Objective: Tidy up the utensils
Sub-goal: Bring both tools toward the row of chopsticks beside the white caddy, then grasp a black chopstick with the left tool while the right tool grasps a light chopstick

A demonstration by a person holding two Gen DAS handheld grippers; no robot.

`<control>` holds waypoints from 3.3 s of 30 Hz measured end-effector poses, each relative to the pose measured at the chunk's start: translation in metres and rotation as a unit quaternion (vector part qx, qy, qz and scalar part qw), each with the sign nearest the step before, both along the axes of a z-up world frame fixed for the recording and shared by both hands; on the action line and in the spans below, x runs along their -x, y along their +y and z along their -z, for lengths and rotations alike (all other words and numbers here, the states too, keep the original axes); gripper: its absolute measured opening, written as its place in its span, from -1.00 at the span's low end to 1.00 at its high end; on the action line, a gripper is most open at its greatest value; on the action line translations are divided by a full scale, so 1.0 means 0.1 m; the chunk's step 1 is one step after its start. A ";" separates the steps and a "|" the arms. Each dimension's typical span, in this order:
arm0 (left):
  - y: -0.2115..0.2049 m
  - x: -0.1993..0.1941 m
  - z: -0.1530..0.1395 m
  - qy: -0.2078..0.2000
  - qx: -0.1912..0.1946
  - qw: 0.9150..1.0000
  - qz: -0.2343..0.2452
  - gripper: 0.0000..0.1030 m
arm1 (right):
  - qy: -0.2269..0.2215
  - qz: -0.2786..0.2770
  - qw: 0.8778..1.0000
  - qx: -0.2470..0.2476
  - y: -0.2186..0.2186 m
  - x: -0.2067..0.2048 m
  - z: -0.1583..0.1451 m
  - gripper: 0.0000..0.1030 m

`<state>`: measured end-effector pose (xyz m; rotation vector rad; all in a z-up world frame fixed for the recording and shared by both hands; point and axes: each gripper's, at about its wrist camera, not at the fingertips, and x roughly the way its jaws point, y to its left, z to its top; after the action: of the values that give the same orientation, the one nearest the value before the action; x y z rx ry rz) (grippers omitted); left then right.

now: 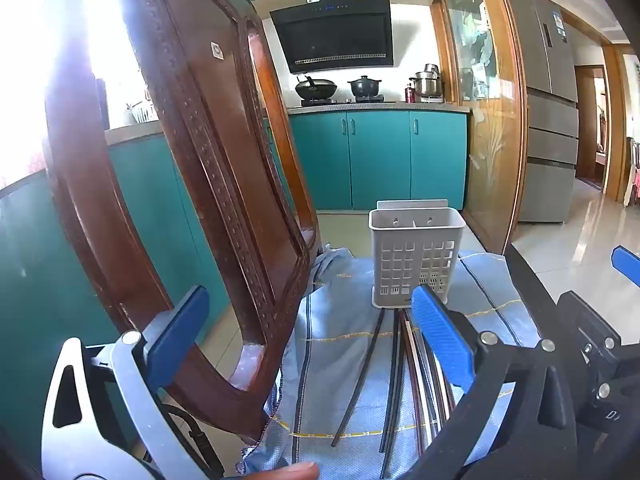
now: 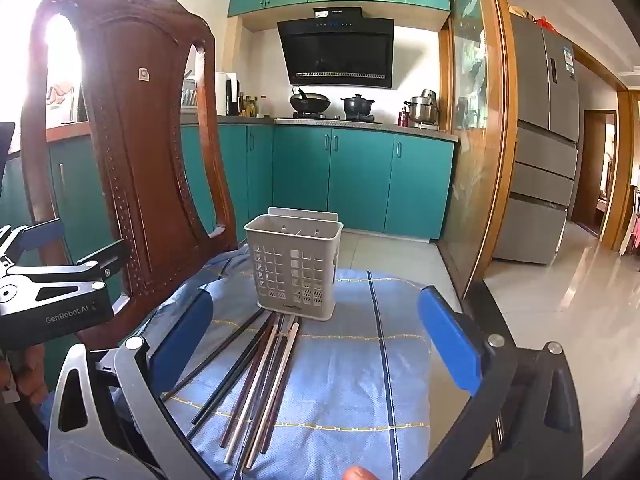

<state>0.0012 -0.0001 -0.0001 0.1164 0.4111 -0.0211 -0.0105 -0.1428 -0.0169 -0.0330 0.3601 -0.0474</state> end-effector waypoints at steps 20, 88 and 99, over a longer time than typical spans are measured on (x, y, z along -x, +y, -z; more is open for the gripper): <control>0.06 0.02 -0.05 -0.006 0.003 1.000 0.000 0.95 | -0.016 -0.005 1.000 0.018 0.09 0.07 -0.05 0.95; -0.02 -0.06 0.12 0.028 0.017 0.999 0.037 0.95 | 0.001 0.016 1.000 0.026 0.01 -0.03 0.03 0.95; -0.24 -0.60 0.67 0.125 0.013 0.986 0.113 -0.25 | 0.121 -0.017 0.993 -0.009 -0.21 -0.62 0.68 0.02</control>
<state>0.0610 -0.0242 -0.0675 0.1345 0.6472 -0.2663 0.0519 -0.1634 -0.0844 -0.0268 0.6013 -0.0055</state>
